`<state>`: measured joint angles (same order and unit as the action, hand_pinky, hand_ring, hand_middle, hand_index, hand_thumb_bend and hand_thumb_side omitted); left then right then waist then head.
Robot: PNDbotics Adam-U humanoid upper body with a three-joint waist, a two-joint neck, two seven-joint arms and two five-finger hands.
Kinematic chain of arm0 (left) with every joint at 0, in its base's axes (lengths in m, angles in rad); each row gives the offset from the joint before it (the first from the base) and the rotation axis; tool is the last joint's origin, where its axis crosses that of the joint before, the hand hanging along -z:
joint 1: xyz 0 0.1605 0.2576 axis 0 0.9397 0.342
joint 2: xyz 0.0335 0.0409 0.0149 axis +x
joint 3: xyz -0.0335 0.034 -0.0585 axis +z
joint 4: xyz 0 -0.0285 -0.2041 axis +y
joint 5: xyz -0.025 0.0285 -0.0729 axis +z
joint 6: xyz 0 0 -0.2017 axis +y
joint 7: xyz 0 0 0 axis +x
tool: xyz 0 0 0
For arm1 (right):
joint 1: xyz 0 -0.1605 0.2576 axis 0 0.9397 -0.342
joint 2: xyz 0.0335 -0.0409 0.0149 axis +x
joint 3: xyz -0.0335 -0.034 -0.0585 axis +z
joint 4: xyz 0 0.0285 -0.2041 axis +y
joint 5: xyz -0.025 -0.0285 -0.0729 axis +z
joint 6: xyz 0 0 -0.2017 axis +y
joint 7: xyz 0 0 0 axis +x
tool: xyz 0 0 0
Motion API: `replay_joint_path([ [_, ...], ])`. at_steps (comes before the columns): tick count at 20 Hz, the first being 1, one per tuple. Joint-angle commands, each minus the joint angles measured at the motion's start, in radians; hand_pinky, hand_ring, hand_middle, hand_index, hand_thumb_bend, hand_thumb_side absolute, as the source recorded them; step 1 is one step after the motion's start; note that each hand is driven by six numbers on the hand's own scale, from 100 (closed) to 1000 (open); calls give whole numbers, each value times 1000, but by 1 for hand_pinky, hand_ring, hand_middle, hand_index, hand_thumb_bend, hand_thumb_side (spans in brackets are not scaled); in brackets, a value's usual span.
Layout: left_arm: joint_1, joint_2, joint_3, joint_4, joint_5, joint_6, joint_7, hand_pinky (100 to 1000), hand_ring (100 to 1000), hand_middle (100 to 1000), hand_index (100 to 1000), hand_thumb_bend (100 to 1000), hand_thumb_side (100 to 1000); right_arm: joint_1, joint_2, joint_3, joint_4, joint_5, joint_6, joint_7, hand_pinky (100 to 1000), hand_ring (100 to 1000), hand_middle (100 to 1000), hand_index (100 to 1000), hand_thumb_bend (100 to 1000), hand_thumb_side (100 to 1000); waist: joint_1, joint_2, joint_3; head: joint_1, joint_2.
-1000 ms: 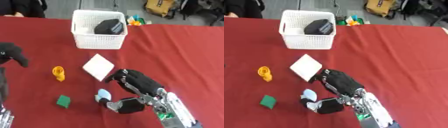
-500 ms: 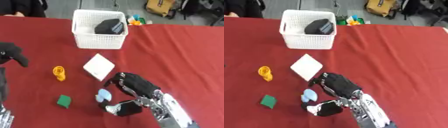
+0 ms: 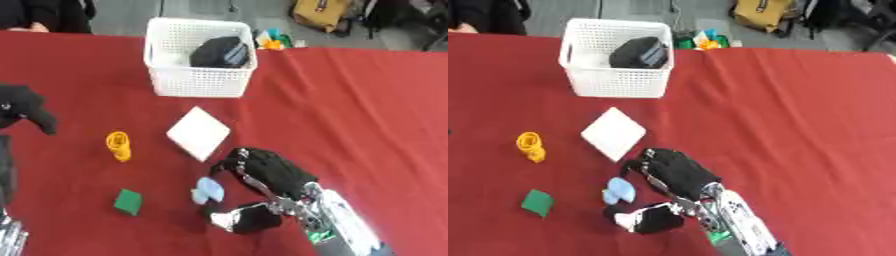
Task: Pick up objects on the table and place them in the box.
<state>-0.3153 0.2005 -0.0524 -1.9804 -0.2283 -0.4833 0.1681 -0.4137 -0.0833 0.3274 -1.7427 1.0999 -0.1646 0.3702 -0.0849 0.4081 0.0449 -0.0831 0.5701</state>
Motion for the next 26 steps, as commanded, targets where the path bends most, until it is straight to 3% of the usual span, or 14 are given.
replay_joint_path([
  [1, -9, 5, -5, -20, -2, 0, -5, 333, 441, 541, 715, 100, 879, -14, 4, 2, 2, 13, -1, -17, 379, 767, 143, 753, 403, 713, 5, -17, 3, -4, -10],
  [26, -10, 4, -5, -20, -6, 3, -8, 333, 441, 542, 715, 100, 880, -23, 6, 2, 64, 48, -14, -66, 369, 745, 130, 716, 349, 669, 2, -11, 5, -9, -16],
])
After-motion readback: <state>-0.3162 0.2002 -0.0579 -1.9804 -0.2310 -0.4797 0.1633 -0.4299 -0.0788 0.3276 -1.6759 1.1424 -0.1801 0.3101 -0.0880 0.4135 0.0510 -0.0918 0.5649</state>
